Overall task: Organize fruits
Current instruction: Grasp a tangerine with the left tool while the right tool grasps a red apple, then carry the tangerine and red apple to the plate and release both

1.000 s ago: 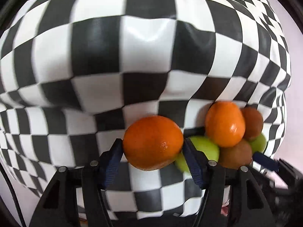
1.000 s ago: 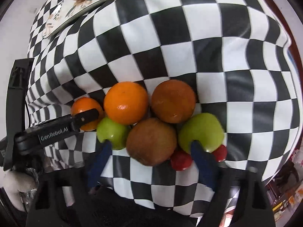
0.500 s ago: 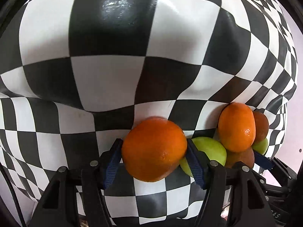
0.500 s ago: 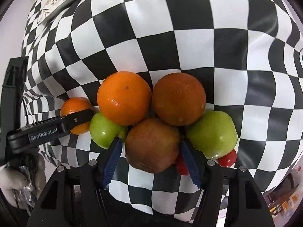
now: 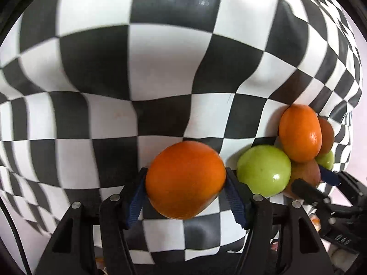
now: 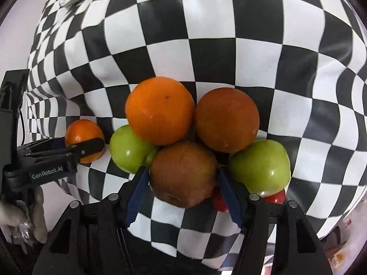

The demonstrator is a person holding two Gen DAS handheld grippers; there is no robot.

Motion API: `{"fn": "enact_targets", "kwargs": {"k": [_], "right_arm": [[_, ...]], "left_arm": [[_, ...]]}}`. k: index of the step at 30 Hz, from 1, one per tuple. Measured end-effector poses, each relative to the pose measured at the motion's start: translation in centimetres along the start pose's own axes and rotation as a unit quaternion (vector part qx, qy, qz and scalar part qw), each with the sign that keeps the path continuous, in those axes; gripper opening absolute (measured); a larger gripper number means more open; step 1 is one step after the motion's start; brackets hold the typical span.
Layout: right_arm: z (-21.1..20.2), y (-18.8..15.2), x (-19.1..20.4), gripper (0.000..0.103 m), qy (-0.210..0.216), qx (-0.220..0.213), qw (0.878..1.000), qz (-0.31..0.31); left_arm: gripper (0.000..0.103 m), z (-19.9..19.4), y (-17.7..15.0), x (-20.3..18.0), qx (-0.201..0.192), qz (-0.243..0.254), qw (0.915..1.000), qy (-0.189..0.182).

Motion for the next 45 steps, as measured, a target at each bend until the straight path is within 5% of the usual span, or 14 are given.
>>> {"fn": "enact_targets", "kwargs": {"k": [6, 11, 19, 23, 25, 30, 37, 45], "right_arm": [[1.5, 1.0, 2.2, 0.079, -0.045, 0.011, 0.998, -0.042], [1.5, 1.1, 3.2, 0.069, -0.077, 0.008, 0.995, -0.067], [-2.1, -1.0, 1.0, 0.069, -0.050, -0.027, 0.997, -0.054], [-4.6, -1.7, 1.1, 0.069, -0.028, -0.041, 0.998, -0.048], [-5.6, -1.9, 1.4, 0.069, -0.019, -0.045, 0.998, -0.049], [-5.7, -0.9, 0.7, 0.069, -0.015, -0.029, 0.998, -0.044], [-3.4, -0.2, -1.1, 0.069, 0.006, -0.006, 1.000, -0.018], [-5.0, -0.1, -2.0, 0.069, 0.020, -0.024, 0.999, -0.006]], "left_arm": [[0.059, 1.1, 0.3, -0.5, 0.000, 0.011, 0.9996, 0.027], [0.059, 0.8, -0.1, -0.7, -0.014, 0.002, 0.9997, 0.021], [0.055, -2.6, -1.1, -1.6, -0.057, 0.024, 0.9977, 0.027], [0.033, -4.8, -0.8, -2.3, -0.069, 0.042, 0.9966, 0.018], [0.037, -4.9, 0.2, -2.7, -0.062, 0.057, 0.9962, 0.022], [0.067, -1.8, 1.9, -2.9, -0.015, 0.051, 0.9985, -0.016], [0.062, 0.9, 3.6, -1.8, 0.006, 0.007, 0.9970, -0.077], [0.061, -1.6, 2.3, -1.2, -0.036, 0.023, 0.9986, -0.030]]}}
Point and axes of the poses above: each gripper's, at about its wrist camera, not at the fingertips, and z roughly the way its jaws point, x to its left, y to its top, the point moved 6 cm from there along z, roughly the way its jaws point, and after that the axes turned 5 degrees about x, right-handed, at the moved point
